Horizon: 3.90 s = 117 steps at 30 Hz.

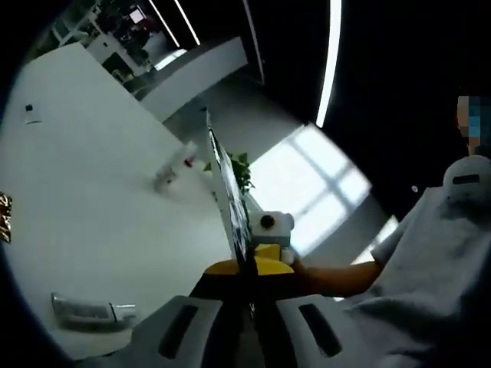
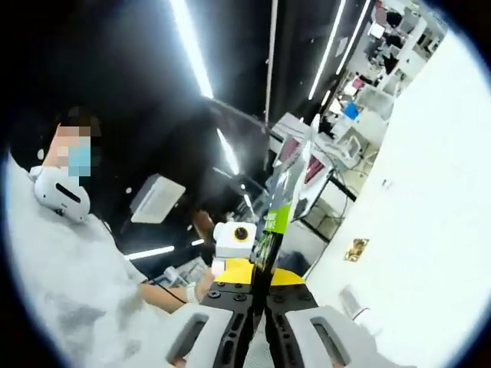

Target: Arrange the skincare products in the storage area until every visible bottle or jar stands upright without overlapping.

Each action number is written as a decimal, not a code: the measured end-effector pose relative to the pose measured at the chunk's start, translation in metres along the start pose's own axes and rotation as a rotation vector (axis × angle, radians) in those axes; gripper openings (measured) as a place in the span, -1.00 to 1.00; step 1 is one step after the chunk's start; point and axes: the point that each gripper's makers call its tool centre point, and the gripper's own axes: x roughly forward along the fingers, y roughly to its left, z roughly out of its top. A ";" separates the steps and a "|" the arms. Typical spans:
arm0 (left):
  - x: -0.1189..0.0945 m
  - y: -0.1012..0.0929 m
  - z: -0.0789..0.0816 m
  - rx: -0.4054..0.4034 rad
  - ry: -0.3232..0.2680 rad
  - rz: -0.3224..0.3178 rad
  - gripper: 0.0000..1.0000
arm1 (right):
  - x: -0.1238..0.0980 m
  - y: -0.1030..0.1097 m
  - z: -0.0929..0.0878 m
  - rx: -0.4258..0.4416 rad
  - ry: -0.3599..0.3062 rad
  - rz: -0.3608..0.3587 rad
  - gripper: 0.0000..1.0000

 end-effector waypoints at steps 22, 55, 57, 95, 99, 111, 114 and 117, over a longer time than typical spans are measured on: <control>0.002 0.014 0.006 -0.019 0.041 0.028 -1.00 | -0.090 -0.063 0.009 -0.361 0.045 -0.599 0.30; 0.071 0.050 0.069 -0.014 0.104 0.049 -1.00 | -0.111 -0.098 -0.015 -0.743 0.367 -0.843 -0.10; 0.077 0.057 0.074 -0.003 0.112 0.066 -1.00 | -0.112 -0.097 -0.015 -0.746 0.365 -0.844 -0.11; 0.218 0.144 0.113 -0.025 0.200 0.139 -1.00 | -0.121 -0.091 0.001 -0.808 0.294 -0.882 -0.21; 0.227 0.159 0.113 -0.043 0.200 0.157 -1.00 | -0.121 -0.090 0.002 -0.818 0.293 -0.884 -0.24; 0.246 0.211 0.088 -0.164 0.278 0.260 -1.00 | -0.123 -0.090 0.003 -0.816 0.283 -0.895 -0.30; 0.253 0.220 0.082 -0.186 0.282 0.264 -1.00 | -0.124 -0.092 0.003 -0.812 0.285 -0.899 -0.28; 0.262 0.227 0.074 -0.217 0.277 0.268 -1.00 | -0.124 -0.092 0.002 -0.806 0.292 -0.897 -0.28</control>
